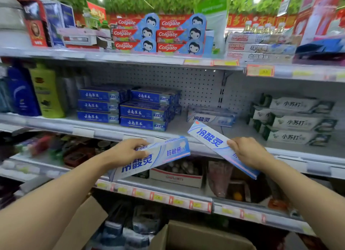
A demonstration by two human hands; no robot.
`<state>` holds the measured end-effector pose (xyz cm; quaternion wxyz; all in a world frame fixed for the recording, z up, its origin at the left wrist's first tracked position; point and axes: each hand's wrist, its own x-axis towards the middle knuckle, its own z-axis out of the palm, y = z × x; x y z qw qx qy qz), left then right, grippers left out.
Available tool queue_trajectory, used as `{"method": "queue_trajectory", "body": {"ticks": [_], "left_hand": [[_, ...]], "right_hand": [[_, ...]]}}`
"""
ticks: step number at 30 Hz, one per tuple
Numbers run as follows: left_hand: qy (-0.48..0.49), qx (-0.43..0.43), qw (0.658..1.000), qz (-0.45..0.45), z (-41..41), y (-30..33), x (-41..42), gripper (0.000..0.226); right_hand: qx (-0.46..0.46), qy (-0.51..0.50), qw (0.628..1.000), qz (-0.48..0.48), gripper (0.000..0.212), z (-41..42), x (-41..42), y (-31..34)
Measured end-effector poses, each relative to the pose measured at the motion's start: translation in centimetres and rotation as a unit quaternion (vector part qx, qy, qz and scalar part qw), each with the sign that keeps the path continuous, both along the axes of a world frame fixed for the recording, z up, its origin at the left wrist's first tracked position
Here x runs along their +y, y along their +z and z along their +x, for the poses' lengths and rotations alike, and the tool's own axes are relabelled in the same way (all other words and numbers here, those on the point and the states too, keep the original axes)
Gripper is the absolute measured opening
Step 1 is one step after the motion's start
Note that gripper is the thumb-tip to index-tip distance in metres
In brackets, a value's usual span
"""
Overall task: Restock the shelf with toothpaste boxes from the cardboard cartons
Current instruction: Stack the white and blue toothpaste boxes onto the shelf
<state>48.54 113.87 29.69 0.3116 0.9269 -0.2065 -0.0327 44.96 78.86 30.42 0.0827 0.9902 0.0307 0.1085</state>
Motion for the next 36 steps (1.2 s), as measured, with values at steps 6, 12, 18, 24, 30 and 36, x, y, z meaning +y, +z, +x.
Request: {"method": "queue_trajectory", "body": {"ticks": [6, 12, 18, 24, 30, 36], "left_hand": [[-0.003, -0.005, 1.000, 0.004, 5.2, 1.9, -3.2, 0.029], [-0.033, -0.010, 0.999, 0.012, 10.2, 3.3, -5.2, 0.021], [-0.068, -0.005, 0.998, 0.005, 14.8, 3.8, -6.8, 0.016], [-0.092, 0.008, 0.995, 0.022, 18.1, 3.4, -8.3, 0.021], [-0.118, -0.014, 0.993, 0.022, 19.7, 2.9, -11.3, 0.038], [-0.136, -0.014, 0.990, 0.035, 21.9, 2.6, -16.7, 0.042]], "right_hand": [[-0.019, -0.020, 0.999, 0.037, 0.028, 6.5, -3.1, 1.3], [0.011, -0.054, 0.994, 0.095, 0.032, 14.0, -5.7, 0.8], [0.044, -0.045, 0.994, 0.085, 0.038, 20.5, -6.3, -0.2], [-0.016, 0.018, 0.998, 0.054, 0.037, 23.7, -7.1, -1.9], [-0.092, 0.004, 0.992, 0.088, 0.050, 23.8, -7.7, -3.0], [-0.009, -0.115, 0.990, 0.083, 0.074, 20.0, -10.9, -2.4]]}}
